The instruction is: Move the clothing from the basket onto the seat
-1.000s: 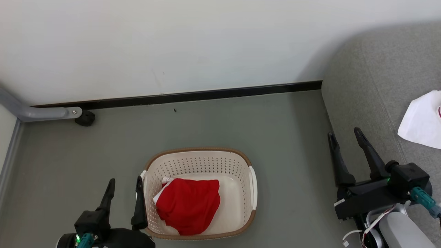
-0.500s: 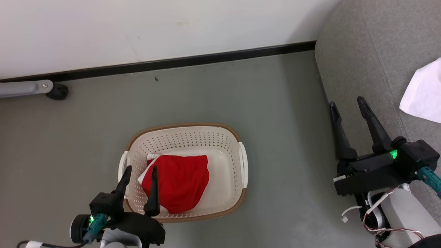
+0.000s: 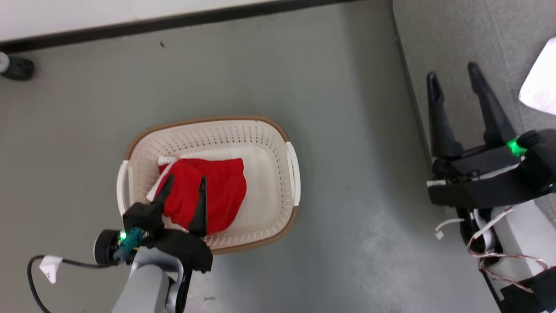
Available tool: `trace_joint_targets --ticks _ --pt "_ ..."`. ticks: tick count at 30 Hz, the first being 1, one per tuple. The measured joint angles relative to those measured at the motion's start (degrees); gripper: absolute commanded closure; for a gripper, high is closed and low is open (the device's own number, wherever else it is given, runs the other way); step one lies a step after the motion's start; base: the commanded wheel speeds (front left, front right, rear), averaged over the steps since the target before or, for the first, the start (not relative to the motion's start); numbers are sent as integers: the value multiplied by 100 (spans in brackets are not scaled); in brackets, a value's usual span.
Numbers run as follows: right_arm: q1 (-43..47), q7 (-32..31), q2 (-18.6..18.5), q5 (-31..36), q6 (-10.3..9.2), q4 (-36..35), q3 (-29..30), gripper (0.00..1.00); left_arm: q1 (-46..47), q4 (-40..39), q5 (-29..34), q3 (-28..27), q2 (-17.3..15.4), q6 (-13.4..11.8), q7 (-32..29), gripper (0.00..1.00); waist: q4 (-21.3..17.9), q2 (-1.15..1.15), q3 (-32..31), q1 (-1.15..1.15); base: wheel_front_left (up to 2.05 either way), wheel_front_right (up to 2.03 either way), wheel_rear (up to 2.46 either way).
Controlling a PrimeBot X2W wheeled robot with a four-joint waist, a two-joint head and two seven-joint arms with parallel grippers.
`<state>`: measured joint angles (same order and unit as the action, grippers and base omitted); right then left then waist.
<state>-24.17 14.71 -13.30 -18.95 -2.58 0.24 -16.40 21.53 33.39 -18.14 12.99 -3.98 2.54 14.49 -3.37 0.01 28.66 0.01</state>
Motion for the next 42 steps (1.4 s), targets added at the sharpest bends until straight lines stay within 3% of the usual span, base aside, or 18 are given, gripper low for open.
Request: trace_joint_targets --ticks 21,35,42 --pt "-483 1 -66 136 -52 -365 111 0 1642 1514 -45 -288 -135 -10 -442 0 -254 0 1483 0 0 0 0" --pt "-602 1 -30 188 -53 -501 94 0 2382 2399 -205 -501 -211 -363 -978 0 -405 0 2058 -1 0 0 0" --pt "-605 1 33 194 -53 -571 52 0 2687 2672 -204 -523 -337 -423 -1183 0 -469 -1 2272 -1 0 0 0"
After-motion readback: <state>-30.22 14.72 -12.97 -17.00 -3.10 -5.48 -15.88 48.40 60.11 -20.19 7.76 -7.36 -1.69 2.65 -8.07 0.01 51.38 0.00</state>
